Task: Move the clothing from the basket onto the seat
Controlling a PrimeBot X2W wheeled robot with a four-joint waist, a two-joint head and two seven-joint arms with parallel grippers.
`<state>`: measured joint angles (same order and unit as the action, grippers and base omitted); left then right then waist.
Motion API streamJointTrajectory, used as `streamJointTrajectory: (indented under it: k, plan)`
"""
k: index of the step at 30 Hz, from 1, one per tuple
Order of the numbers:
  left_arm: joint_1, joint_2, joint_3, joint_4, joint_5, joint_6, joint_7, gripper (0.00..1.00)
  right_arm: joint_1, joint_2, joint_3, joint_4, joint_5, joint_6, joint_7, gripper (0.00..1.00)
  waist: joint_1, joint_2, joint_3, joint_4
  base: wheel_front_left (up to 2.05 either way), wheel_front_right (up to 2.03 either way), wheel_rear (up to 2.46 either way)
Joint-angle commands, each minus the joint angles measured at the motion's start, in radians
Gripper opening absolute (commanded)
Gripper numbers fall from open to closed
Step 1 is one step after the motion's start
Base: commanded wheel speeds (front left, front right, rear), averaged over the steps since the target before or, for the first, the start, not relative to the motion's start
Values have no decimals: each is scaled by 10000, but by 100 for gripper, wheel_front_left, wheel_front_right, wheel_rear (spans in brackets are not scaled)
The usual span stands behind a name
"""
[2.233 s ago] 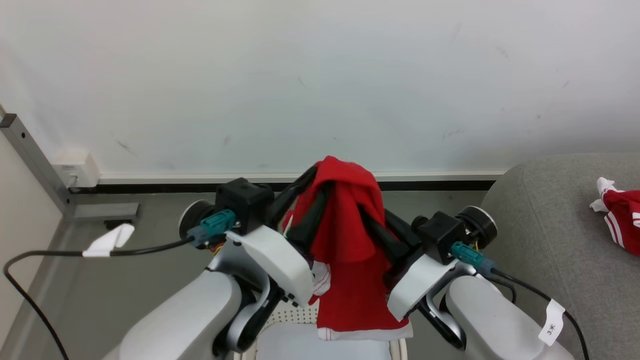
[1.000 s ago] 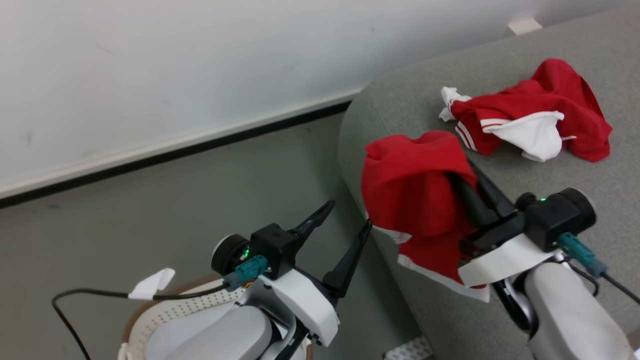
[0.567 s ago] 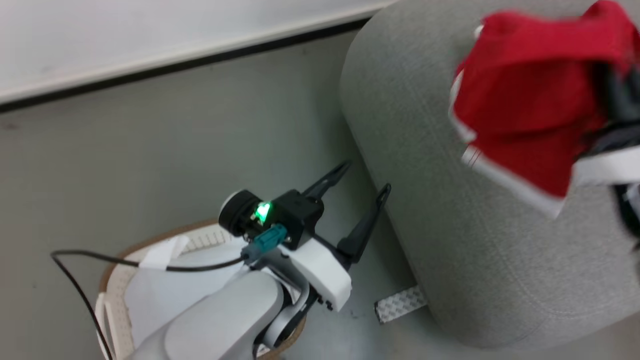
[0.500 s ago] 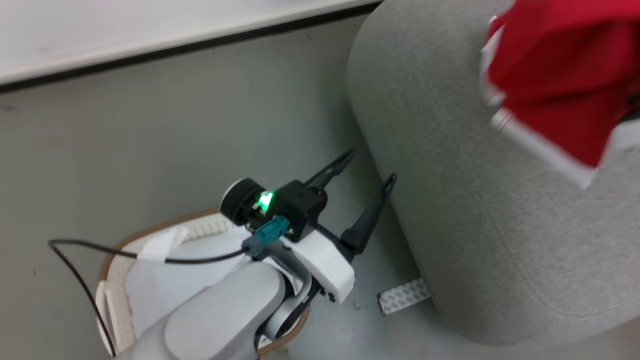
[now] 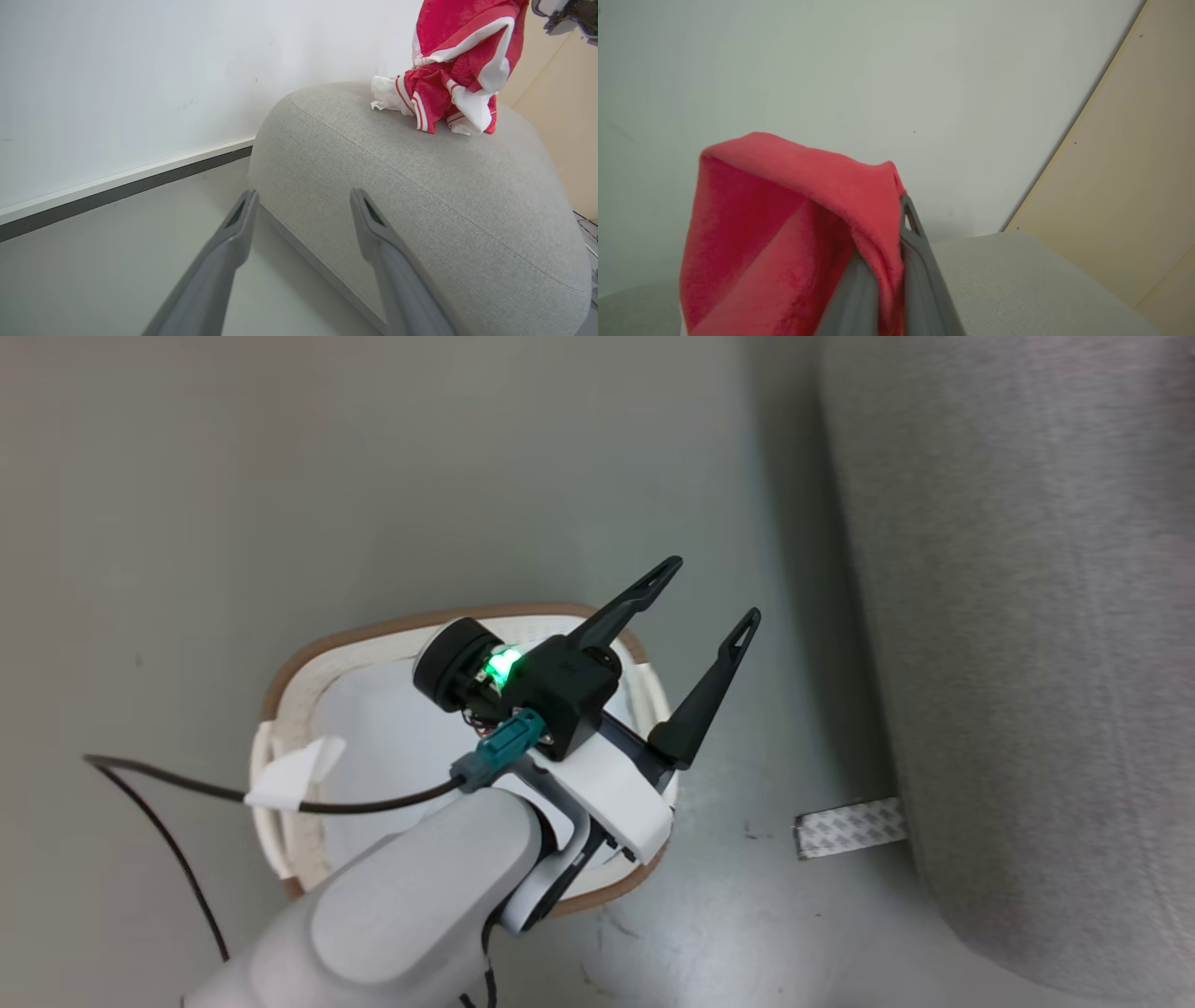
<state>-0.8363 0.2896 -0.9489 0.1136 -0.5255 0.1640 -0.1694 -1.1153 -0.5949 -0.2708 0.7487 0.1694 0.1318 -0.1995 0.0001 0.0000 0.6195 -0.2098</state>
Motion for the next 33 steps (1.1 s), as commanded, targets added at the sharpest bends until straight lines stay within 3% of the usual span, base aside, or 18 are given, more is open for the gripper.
streamJointTrajectory:
  k: [1, 3, 4, 5, 6, 9, 17, 27, 33]
  plan:
    - [48, -14, 33, 64, -28, 41, -141, 100, 136, 38, -443, 618, -347, -21, -214, 0, -1, 0, 241, 389, 0, 0, 0]
    - [208, -24, 62, 111, -129, 80, -210, 100, 487, 331, -1005, 1342, -633, -21, -431, 0, -1, 0, 225, 466, 0, 0, 0]
    - [289, -13, 82, 138, -193, 99, -252, 100, 653, 486, -1248, 1599, -797, -21, -515, 29, -1, 0, 201, 485, 0, 0, 0]
    - [360, 14, 100, 160, -231, 117, -273, 100, 798, 634, -1475, 1796, -927, -21, -594, 70, -1, 0, 165, 488, 0, 0, 0]
    - [422, 38, 103, 173, -243, 130, -325, 100, 942, 753, -1720, 1928, -1018, -21, -620, 100, -1, 0, 128, 489, 0, 0, 0]
    - [614, 105, 183, 233, -299, 193, -444, 100, 1531, 1445, -2190, 1626, -987, -21, -653, 100, -1, 0, -63, 458, 0, 0, 0]
    - [1335, 303, 603, 234, -522, 487, -803, 100, 4147, 2949, -2115, -1150, -763, -21, -657, 100, -1, 0, -1101, 184, 0, 0, 0]
    - [3348, 655, 2142, -276, -565, 1015, -951, 100, 7273, 4154, -1158, -4111, -286, -21, -646, 100, -1, 0, -2779, 299, 0, 0, 0]
    - [4790, 485, 3423, -492, -49, 920, -949, 100, 8721, 4430, -285, -5246, -419, -21, -646, 100, -1, 0, -3645, 694, 0, 0, 0]
